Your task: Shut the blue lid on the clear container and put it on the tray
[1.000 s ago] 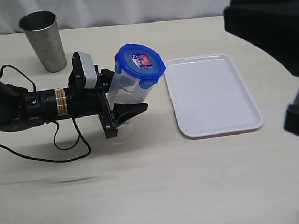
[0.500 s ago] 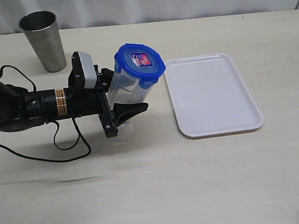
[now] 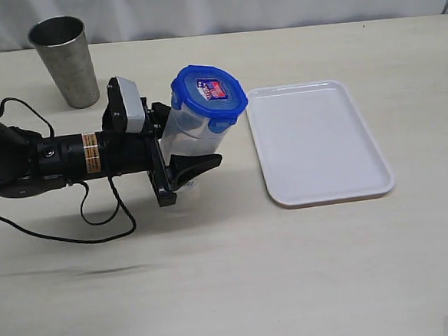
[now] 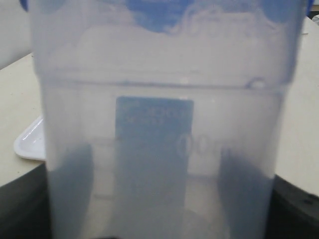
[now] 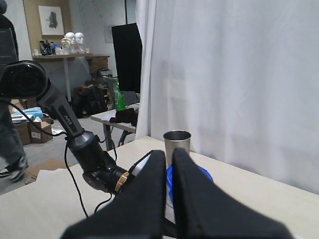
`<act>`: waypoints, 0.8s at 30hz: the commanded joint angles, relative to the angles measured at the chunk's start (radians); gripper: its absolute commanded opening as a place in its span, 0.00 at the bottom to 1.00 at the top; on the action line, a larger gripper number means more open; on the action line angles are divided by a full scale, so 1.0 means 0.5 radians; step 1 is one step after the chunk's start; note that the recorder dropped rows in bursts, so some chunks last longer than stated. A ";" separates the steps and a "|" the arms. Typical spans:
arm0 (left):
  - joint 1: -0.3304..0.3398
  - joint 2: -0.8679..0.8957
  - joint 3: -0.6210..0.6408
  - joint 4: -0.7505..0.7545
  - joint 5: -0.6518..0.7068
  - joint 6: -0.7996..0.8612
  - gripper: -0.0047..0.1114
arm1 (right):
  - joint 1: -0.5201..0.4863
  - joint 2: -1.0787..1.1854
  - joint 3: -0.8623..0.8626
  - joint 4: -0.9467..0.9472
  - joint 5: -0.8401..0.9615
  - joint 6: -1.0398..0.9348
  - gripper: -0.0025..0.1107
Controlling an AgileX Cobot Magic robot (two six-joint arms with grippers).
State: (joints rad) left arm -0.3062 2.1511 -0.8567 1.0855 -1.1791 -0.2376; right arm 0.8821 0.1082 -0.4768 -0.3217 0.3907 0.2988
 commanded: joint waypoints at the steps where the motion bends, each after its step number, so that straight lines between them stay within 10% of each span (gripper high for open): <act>1: -0.017 -0.020 -0.013 -0.019 -0.084 0.007 0.04 | 0.001 -0.013 0.010 -0.003 0.009 0.015 0.06; 8: -0.017 -0.020 -0.013 0.003 -0.084 0.007 0.04 | -0.162 -0.024 0.148 0.019 -0.006 0.015 0.06; 24: -0.017 -0.020 -0.013 -0.011 -0.084 0.010 0.04 | -1.529 -0.216 0.261 0.581 0.218 0.015 0.06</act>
State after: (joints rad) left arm -0.3062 2.1511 -0.8567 1.0952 -1.1828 -0.2354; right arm 0.1701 0.0028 -0.3510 -0.0221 0.4955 0.3024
